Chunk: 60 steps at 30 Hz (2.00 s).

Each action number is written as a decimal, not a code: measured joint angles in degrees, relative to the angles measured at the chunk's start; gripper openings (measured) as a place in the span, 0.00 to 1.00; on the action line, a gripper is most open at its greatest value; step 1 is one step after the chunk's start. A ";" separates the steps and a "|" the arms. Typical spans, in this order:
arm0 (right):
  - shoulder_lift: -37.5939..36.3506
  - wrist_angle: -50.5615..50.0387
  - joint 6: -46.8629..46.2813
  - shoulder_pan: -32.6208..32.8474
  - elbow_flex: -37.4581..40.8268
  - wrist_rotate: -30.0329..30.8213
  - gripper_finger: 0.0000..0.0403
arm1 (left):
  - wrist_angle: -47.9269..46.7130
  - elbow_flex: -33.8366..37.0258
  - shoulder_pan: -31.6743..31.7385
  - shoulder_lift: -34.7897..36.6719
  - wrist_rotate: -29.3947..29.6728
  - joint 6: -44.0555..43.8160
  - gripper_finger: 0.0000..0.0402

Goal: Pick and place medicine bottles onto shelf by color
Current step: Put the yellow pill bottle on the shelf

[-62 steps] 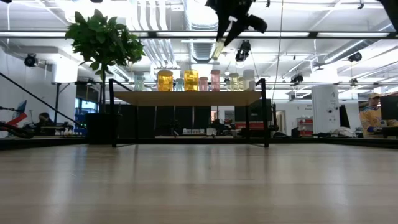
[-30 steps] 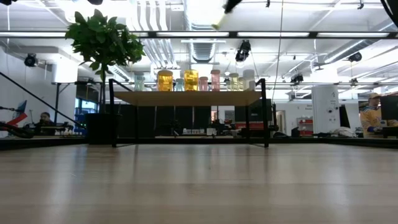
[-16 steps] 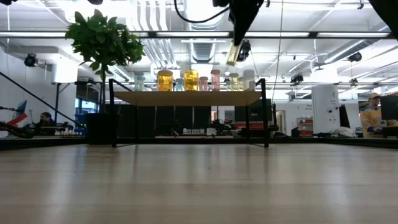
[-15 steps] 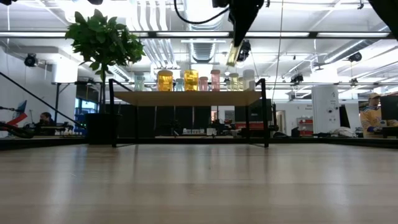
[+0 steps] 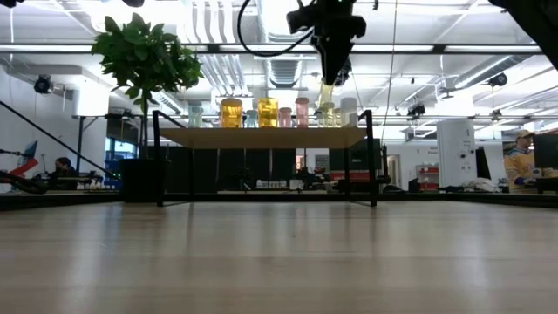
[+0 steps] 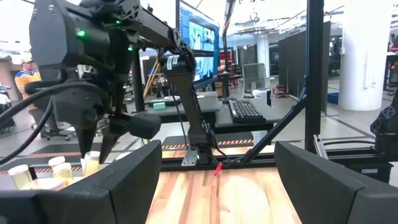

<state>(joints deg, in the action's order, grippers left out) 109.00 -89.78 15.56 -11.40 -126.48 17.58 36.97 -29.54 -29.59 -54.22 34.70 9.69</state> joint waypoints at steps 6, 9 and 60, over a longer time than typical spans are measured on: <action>1.46 0.01 2.50 -1.53 0.00 0.48 0.27 | 0.00 0.08 0.00 0.00 0.02 -0.09 0.73; 2.12 0.06 2.50 -2.16 0.00 0.42 0.27 | 0.02 0.13 0.01 0.00 0.02 -0.09 0.73; 3.64 3.04 2.89 -4.51 0.04 4.49 0.43 | 0.04 0.17 0.00 0.00 0.07 0.00 0.73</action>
<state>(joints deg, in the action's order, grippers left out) 112.64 -86.74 18.46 -15.90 -126.43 22.07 37.01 -29.36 -29.59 -54.22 34.76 9.69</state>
